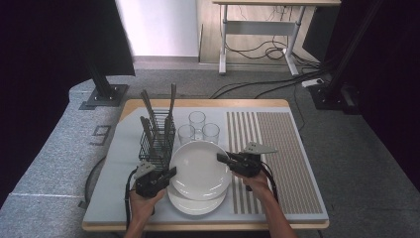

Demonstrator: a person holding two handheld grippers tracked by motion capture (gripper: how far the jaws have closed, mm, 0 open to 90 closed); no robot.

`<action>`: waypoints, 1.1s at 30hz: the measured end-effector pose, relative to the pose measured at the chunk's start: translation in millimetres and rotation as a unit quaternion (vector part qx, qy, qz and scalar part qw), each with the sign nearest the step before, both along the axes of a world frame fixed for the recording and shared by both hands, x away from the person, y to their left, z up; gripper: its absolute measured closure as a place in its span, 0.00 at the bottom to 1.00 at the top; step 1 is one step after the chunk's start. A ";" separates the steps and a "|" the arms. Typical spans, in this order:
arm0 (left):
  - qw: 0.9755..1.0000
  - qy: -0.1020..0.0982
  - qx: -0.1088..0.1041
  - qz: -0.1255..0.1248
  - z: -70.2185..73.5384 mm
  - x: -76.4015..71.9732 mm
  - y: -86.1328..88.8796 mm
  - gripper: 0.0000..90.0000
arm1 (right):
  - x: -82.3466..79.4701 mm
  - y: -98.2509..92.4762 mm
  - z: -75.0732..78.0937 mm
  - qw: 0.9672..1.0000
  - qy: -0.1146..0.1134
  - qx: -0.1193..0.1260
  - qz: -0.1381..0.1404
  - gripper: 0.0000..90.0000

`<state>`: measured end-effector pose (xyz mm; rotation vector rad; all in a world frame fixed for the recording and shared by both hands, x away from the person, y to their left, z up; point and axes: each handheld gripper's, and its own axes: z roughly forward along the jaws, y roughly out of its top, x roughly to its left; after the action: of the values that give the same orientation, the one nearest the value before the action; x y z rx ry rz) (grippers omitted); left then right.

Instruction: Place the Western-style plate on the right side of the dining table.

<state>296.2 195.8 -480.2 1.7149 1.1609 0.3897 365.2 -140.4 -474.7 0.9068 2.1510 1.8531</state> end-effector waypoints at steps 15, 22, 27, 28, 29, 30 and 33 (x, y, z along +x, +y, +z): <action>1.000 0.014 0.010 -0.013 -7.5 2.9 -4.6 0.82 | 3.3 1.5 4.2 1.000 -0.018 0.024 0.001 0.88; 1.000 0.013 0.009 -0.026 -10.0 2.9 -11.2 0.81 | 4.2 2.6 6.3 0.999 -0.017 0.027 0.015 0.85; 0.999 0.015 0.010 -0.029 -11.1 4.2 -10.0 0.80 | 5.1 3.3 4.9 0.999 -0.014 0.025 0.016 0.86; 0.999 0.019 0.007 -0.032 -12.7 5.9 -8.5 0.80 | 5.3 3.6 4.7 0.999 -0.013 0.027 0.020 0.88; 0.999 0.019 0.007 -0.032 -12.7 5.9 -8.5 0.79 | 5.3 3.6 4.7 0.999 -0.013 0.027 0.020 0.88; 0.999 0.020 0.004 -0.032 -14.1 6.7 -7.9 0.79 | 5.3 4.1 4.5 0.999 -0.009 0.041 0.023 0.90; 0.999 0.026 0.002 -0.034 -18.0 8.6 -8.1 0.77 | 4.5 5.4 4.8 0.998 -0.009 0.050 0.025 0.93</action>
<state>304.8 187.7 -498.2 1.7717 1.1369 0.3081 369.7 -135.0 -469.9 0.8597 2.1053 2.0007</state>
